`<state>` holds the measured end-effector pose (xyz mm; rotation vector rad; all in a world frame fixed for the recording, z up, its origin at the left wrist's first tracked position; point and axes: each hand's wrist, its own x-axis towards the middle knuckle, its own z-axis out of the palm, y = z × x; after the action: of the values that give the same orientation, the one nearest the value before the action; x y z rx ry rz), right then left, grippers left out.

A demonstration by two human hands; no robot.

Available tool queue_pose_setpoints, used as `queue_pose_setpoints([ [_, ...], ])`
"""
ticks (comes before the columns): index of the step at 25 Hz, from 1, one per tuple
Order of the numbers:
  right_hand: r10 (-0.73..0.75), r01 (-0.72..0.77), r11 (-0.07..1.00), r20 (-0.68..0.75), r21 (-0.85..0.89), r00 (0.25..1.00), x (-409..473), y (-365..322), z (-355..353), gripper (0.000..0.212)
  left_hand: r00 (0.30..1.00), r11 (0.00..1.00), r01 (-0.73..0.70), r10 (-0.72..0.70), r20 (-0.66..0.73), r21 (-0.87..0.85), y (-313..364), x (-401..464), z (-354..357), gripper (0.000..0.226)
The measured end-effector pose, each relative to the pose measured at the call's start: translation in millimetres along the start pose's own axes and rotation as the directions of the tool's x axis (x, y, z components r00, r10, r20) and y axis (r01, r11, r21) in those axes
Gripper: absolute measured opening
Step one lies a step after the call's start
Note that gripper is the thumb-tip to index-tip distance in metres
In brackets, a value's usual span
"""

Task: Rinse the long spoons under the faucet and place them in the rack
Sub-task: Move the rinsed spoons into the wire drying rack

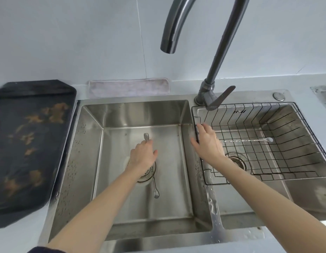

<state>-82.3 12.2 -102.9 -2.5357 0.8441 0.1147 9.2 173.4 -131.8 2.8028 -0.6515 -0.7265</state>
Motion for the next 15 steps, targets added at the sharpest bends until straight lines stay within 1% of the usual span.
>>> queue_pose_setpoints([
  [5,0.038,-0.038,0.999,-0.023,-0.010,0.999,14,-6,19,0.059,0.989,0.982,0.112,-0.095,0.115,-0.151,-18,13,31,0.040],
  [7,0.045,-0.045,0.999,-0.031,-0.016,0.999,17,-7,24,0.060,0.984,0.975,0.133,-0.108,0.142,-0.178,-24,19,42,0.039],
  [11,0.011,-0.015,0.999,-0.097,-0.042,0.995,20,-5,35,0.061,0.965,0.945,0.210,-0.160,0.207,-0.252,-35,31,67,0.032],
  [15,0.013,-0.027,0.996,-0.156,-0.086,0.988,24,-3,43,0.061,0.942,0.912,0.291,-0.221,0.252,-0.288,-45,39,85,0.041],
])
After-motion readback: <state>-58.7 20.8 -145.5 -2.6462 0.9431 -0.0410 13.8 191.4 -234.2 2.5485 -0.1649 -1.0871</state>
